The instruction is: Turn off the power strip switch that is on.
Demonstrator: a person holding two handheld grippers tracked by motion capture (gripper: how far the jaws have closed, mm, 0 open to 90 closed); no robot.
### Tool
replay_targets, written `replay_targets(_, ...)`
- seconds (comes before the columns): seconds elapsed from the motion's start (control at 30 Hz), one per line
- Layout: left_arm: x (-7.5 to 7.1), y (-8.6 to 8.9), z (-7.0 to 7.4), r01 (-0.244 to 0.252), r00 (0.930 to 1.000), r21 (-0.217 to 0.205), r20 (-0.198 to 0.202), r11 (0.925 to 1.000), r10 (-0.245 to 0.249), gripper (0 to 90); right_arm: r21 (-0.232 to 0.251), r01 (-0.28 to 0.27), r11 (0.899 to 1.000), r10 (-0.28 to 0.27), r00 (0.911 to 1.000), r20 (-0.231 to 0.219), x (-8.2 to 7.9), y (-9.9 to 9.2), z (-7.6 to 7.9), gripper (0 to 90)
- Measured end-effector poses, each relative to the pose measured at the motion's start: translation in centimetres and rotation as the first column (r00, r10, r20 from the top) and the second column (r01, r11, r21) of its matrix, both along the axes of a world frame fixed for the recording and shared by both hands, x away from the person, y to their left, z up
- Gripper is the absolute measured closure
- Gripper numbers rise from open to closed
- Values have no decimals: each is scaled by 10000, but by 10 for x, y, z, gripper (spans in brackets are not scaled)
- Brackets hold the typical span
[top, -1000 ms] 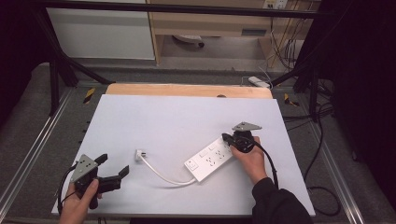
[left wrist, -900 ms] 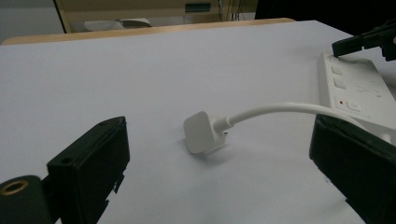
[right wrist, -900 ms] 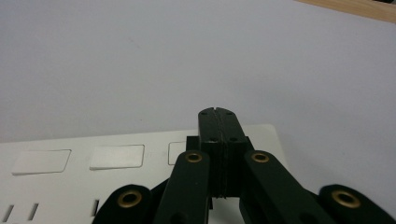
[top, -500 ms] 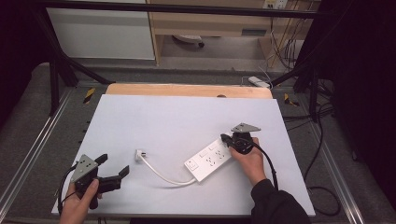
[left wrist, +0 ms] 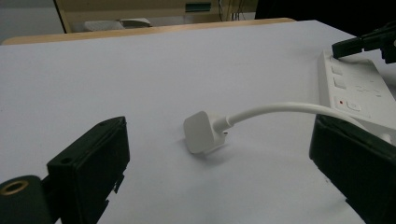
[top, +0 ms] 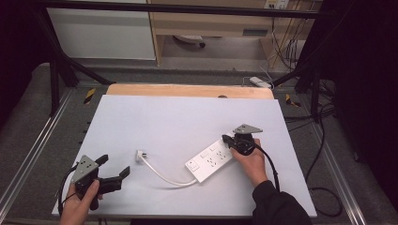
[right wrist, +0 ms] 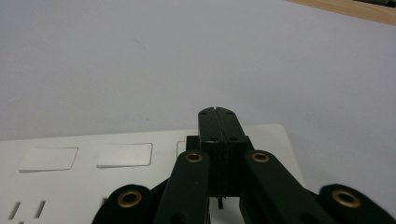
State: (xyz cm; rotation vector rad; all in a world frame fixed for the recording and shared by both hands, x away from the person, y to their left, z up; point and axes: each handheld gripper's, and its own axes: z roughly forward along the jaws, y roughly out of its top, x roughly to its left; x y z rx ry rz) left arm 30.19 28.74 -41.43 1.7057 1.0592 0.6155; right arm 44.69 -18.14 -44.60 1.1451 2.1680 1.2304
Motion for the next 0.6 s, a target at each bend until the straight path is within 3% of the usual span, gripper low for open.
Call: replay_targets(0.6,0,0,0,3,10000,-1,-8,10000,-3,52,-34,-29,10000,29,10000,31,-1,0,0,900)
